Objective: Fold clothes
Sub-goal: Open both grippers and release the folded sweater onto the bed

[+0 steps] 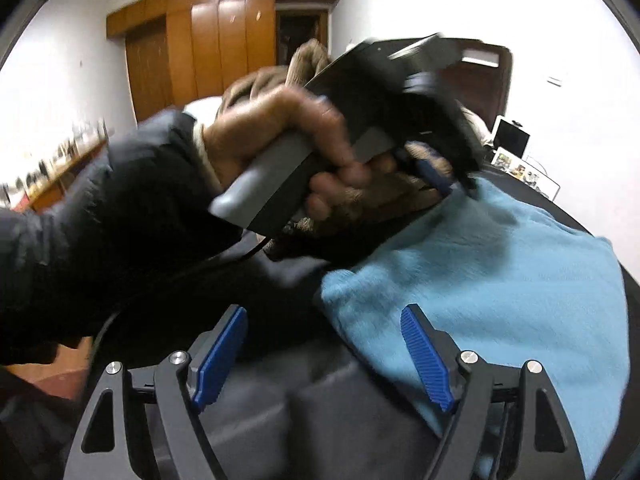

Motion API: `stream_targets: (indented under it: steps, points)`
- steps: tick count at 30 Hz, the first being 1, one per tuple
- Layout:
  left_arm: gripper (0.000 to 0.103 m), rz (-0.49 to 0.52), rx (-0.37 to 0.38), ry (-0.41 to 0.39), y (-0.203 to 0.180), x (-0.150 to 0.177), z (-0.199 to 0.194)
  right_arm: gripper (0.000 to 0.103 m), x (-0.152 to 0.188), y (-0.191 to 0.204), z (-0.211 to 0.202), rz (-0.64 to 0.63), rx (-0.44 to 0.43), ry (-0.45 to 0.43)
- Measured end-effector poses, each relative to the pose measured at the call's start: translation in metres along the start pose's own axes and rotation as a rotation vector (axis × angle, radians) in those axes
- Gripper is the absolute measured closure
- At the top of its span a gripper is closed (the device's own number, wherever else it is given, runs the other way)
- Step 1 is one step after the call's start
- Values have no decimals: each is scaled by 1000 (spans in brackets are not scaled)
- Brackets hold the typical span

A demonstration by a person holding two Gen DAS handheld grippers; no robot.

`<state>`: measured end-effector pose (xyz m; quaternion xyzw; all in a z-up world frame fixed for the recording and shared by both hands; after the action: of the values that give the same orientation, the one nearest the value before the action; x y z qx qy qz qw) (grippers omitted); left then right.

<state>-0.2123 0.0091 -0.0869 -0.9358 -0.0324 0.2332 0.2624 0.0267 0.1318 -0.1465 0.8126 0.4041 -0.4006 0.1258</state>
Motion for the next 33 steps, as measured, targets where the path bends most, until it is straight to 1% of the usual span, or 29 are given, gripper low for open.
stream_targets:
  steps: [4, 7, 8, 10, 13, 15, 18, 20, 24, 28, 31, 33]
  points:
    - [61, 11, -13, -43, -6, 8, -20, 22, 25, -22, -45, 114, 36, -68]
    - [52, 48, 17, -71, -21, 19, -36, 22, 51, -53, -72, 234, 110, -80]
    - [48, 67, 33, -76, -29, 24, -40, 22, 57, -66, -72, 263, 123, -76]
    - [44, 113, 70, -67, -44, 36, -42, 22, 68, -86, -88, 328, 159, -68]
    - [42, 174, 129, -11, -65, 58, -35, 22, 75, -94, -100, 370, 231, -30]
    - [42, 210, 156, 25, -76, 72, -29, 22, 75, -101, -95, 386, 275, 6]
    - [42, 223, 134, 64, -76, 91, -14, 22, 76, -107, -86, 395, 324, 67]
    - [42, 221, 125, 61, -72, 97, -10, 22, 81, -113, -79, 394, 368, 122]
    - [42, 218, 112, 44, -65, 101, -8, 22, 89, -128, -71, 434, 434, 184]
    - [42, 258, 70, 36, -61, 108, 0, 22, 100, -144, -71, 518, 463, 197]
    - [43, 288, 63, 21, -59, 115, 2, 22, 107, -149, -73, 552, 477, 214]
    - [43, 304, 62, 10, -58, 118, 4, 22, 108, -150, -72, 552, 489, 234]
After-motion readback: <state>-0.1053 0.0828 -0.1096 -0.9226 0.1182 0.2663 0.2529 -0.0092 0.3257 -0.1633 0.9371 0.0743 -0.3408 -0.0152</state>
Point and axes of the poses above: each gripper's, at about its wrist camera, not at the fingertips, and z roughly the way its jaws point, y to its left, x to its underside, the point moved 1 cm from there along z, roughly the way its jaws point, and after that the axes turned 10 degrees about -z, right-handed, at the moved point
